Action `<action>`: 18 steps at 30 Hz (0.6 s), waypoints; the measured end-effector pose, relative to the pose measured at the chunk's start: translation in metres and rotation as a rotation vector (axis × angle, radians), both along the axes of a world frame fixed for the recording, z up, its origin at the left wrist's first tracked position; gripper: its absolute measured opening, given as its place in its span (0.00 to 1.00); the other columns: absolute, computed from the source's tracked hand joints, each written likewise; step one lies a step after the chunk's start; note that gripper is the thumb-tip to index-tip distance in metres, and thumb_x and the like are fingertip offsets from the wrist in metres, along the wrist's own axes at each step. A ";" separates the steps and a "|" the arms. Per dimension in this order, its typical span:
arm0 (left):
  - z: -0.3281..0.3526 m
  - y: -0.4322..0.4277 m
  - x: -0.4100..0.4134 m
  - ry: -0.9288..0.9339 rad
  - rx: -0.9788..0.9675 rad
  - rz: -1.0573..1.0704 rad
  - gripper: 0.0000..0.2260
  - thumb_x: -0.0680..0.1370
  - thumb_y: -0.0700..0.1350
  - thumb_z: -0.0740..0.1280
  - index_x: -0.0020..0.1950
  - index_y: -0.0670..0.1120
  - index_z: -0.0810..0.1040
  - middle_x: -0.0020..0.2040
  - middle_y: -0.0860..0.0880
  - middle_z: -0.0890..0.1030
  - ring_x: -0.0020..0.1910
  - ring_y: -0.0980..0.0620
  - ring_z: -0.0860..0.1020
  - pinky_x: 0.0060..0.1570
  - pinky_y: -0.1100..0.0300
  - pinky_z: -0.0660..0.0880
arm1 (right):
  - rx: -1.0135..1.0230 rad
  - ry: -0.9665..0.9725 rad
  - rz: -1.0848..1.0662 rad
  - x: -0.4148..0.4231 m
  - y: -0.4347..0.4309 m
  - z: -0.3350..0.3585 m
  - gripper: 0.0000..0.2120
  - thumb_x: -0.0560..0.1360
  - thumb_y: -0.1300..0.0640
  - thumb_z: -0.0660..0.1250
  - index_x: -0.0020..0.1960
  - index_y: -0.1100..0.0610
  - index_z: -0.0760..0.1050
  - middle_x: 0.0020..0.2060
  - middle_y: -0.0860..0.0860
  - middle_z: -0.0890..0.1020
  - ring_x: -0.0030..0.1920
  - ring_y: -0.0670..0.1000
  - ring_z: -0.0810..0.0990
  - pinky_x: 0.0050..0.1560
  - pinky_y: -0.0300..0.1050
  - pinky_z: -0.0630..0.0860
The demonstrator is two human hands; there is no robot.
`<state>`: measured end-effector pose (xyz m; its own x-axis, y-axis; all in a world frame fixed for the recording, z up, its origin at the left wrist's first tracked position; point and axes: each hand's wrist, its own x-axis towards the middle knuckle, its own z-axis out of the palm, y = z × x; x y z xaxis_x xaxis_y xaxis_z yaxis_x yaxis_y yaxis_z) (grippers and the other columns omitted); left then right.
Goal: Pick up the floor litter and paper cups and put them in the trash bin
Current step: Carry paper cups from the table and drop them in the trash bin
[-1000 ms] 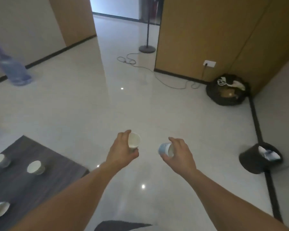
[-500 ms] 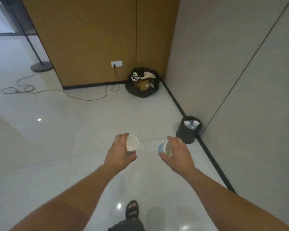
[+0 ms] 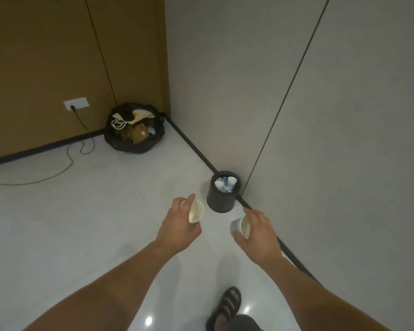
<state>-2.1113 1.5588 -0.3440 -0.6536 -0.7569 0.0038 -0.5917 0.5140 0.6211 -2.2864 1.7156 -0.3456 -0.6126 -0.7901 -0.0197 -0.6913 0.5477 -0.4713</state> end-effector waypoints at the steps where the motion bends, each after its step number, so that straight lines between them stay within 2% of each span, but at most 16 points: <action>1: -0.004 -0.009 -0.017 -0.007 -0.004 -0.020 0.34 0.73 0.51 0.69 0.76 0.53 0.58 0.69 0.50 0.62 0.60 0.47 0.72 0.58 0.53 0.74 | 0.007 0.012 0.002 -0.013 -0.009 -0.003 0.32 0.74 0.44 0.68 0.74 0.53 0.63 0.68 0.51 0.69 0.67 0.53 0.68 0.68 0.45 0.66; 6: -0.019 -0.061 -0.101 -0.040 -0.009 -0.078 0.34 0.73 0.53 0.69 0.75 0.53 0.58 0.68 0.51 0.62 0.60 0.48 0.72 0.57 0.55 0.74 | 0.024 0.004 0.002 -0.094 -0.066 -0.017 0.32 0.74 0.44 0.67 0.74 0.54 0.63 0.69 0.51 0.69 0.67 0.53 0.68 0.68 0.46 0.67; 14: -0.013 -0.149 -0.217 -0.044 0.008 0.023 0.34 0.72 0.52 0.70 0.75 0.51 0.59 0.69 0.51 0.62 0.62 0.48 0.71 0.59 0.56 0.72 | 0.035 0.033 0.069 -0.221 -0.170 -0.010 0.31 0.74 0.45 0.68 0.73 0.53 0.64 0.67 0.51 0.70 0.65 0.53 0.69 0.66 0.44 0.66; 18: -0.027 -0.183 -0.259 -0.061 0.033 -0.010 0.34 0.72 0.52 0.70 0.75 0.50 0.60 0.69 0.50 0.63 0.61 0.48 0.71 0.59 0.57 0.72 | 0.058 0.013 0.079 -0.266 -0.208 -0.019 0.32 0.74 0.45 0.69 0.73 0.54 0.65 0.67 0.52 0.70 0.65 0.54 0.69 0.65 0.46 0.67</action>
<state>-2.3705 1.3759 -0.3711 -0.6594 -0.7493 -0.0612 -0.6239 0.5000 0.6006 -2.5525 1.5080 -0.3644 -0.5493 -0.8335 -0.0594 -0.7389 0.5177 -0.4312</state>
